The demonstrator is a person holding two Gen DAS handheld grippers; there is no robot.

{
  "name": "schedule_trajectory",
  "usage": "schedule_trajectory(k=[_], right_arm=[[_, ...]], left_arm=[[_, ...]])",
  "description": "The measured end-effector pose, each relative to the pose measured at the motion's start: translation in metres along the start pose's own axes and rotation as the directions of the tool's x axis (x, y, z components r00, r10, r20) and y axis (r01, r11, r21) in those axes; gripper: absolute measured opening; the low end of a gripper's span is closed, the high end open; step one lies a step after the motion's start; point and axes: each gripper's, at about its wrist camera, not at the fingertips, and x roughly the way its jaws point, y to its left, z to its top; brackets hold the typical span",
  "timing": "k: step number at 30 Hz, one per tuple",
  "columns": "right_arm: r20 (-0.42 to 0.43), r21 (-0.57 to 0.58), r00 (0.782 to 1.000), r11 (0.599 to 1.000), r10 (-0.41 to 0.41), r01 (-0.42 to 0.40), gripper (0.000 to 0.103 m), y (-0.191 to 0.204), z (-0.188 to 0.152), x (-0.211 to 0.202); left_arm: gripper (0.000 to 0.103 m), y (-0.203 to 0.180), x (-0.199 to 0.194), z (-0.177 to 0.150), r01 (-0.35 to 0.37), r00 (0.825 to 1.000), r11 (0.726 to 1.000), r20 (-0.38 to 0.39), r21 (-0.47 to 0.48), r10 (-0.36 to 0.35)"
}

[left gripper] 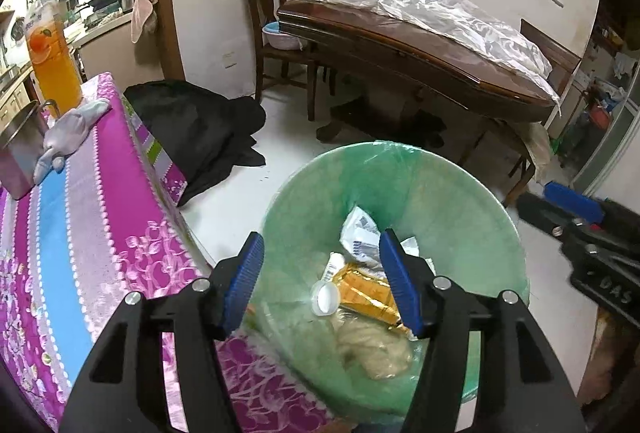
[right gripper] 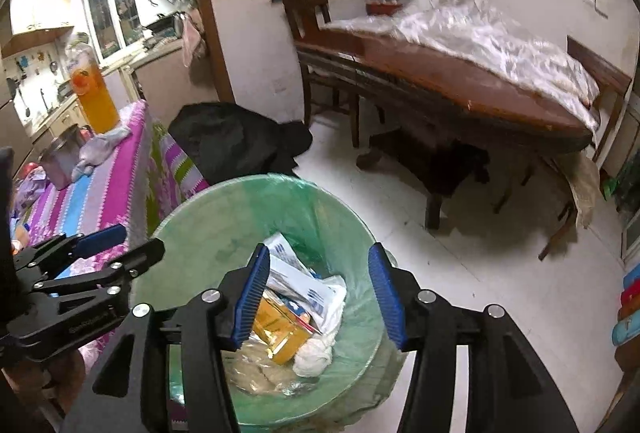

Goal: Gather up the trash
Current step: 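Move both open tools back over the cluttered table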

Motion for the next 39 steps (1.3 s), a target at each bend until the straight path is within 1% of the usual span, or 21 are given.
schedule_trajectory(k=[2, 5, 7, 10, 11, 14, 15, 17, 21, 22, 25, 27, 28, 30, 31, 32, 34, 35, 37, 39], right_arm=[[0.035, -0.014, 0.999, 1.0, 0.016, -0.015, 0.062, 0.008, 0.0, -0.012], [0.101, -0.045, 0.991, 0.996, 0.085, -0.08, 0.067, 0.032, -0.002, -0.033], [0.126, -0.078, 0.983, 0.99, 0.13, -0.121, 0.067, 0.05, -0.002, -0.044], [0.144, -0.141, 0.968, 0.972, 0.206, -0.186, 0.069, 0.085, -0.002, -0.057], [0.145, -0.155, 0.963, 0.967, 0.225, -0.203, 0.071, 0.096, -0.002, -0.06], [0.133, -0.217, 0.941, 0.936, 0.311, -0.279, 0.073, 0.139, -0.004, -0.066], [0.129, -0.231, 0.937, 0.928, 0.326, -0.291, 0.073, 0.151, -0.006, -0.067], [0.11, -0.261, 0.924, 0.908, 0.366, -0.329, 0.074, 0.181, -0.009, -0.068], [0.07, -0.317, 0.901, 0.866, 0.429, -0.387, 0.074, 0.234, -0.018, -0.071], [0.063, -0.329, 0.896, 0.857, 0.44, -0.397, 0.074, 0.245, -0.02, -0.073], [0.037, -0.36, 0.878, 0.826, 0.476, -0.433, 0.075, 0.278, -0.027, -0.076], [0.017, -0.376, 0.868, 0.808, 0.496, -0.454, 0.075, 0.297, -0.032, -0.076], [0.009, -0.38, 0.864, 0.801, 0.503, -0.463, 0.075, 0.303, -0.033, -0.074], [-0.021, -0.384, 0.852, 0.782, 0.524, -0.49, 0.075, 0.323, -0.037, -0.07], [-0.035, -0.387, 0.847, 0.774, 0.53, -0.501, 0.075, 0.333, -0.04, -0.067], [-0.044, -0.389, 0.844, 0.769, 0.534, -0.507, 0.075, 0.34, -0.042, -0.065], [-0.065, -0.398, 0.835, 0.753, 0.546, -0.523, 0.075, 0.356, -0.045, -0.061], [-0.072, -0.402, 0.831, 0.746, 0.551, -0.53, 0.075, 0.362, -0.048, -0.059], [-0.085, -0.404, 0.826, 0.738, 0.558, -0.54, 0.075, 0.371, -0.049, -0.053], [-0.096, -0.407, 0.824, 0.733, 0.559, -0.545, 0.075, 0.38, -0.05, -0.045]], left_arm=[[0.06, 0.009, -0.009, -0.003, -0.015, 1.0, 1.0, 0.01, -0.004, 0.015], [0.061, 0.03, -0.026, -0.009, -0.041, 0.999, 0.999, 0.031, -0.019, 0.042], [0.061, 0.053, -0.041, -0.016, -0.066, 0.996, 0.997, 0.05, -0.039, 0.068], [0.061, 0.085, -0.06, -0.026, -0.1, 0.992, 0.992, 0.063, -0.076, 0.105], [0.061, 0.104, -0.07, -0.033, -0.129, 0.988, 0.987, 0.068, -0.098, 0.136], [0.061, 0.148, -0.095, -0.048, -0.175, 0.979, 0.969, 0.074, -0.171, 0.19], [0.061, 0.164, -0.104, -0.054, -0.195, 0.974, 0.961, 0.075, -0.197, 0.213], [0.061, 0.194, -0.121, -0.065, -0.223, 0.966, 0.943, 0.076, -0.246, 0.248], [0.061, 0.252, -0.162, -0.091, -0.277, 0.942, 0.892, 0.081, -0.358, 0.325], [0.061, 0.271, -0.175, -0.1, -0.299, 0.931, 0.871, 0.08, -0.39, 0.356], [0.062, 0.308, -0.2, -0.122, -0.346, 0.906, 0.822, 0.066, -0.452, 0.418], [0.064, 0.341, -0.215, -0.143, -0.388, 0.885, 0.779, 0.037, -0.493, 0.464], [0.064, 0.357, -0.22, -0.153, -0.403, 0.877, 0.76, 0.021, -0.51, 0.479], [0.064, 0.382, -0.227, -0.164, -0.423, 0.865, 0.735, 0.004, -0.53, 0.501], [0.064, 0.391, -0.229, -0.165, -0.428, 0.861, 0.73, 0.004, -0.532, 0.508], [0.064, 0.403, -0.231, -0.168, -0.426, 0.862, 0.735, 0.009, -0.527, 0.507], [0.064, 0.421, -0.23, -0.173, -0.417, 0.867, 0.739, 0.01, -0.529, 0.497], [0.064, 0.43, -0.229, -0.172, -0.405, 0.872, 0.744, 0.021, -0.531, 0.489], [0.064, 0.44, -0.224, -0.169, -0.401, 0.875, 0.751, 0.024, -0.524, 0.484], [0.064, 0.446, -0.217, -0.167, -0.376, 0.89, 0.776, 0.037, -0.507, 0.455]])
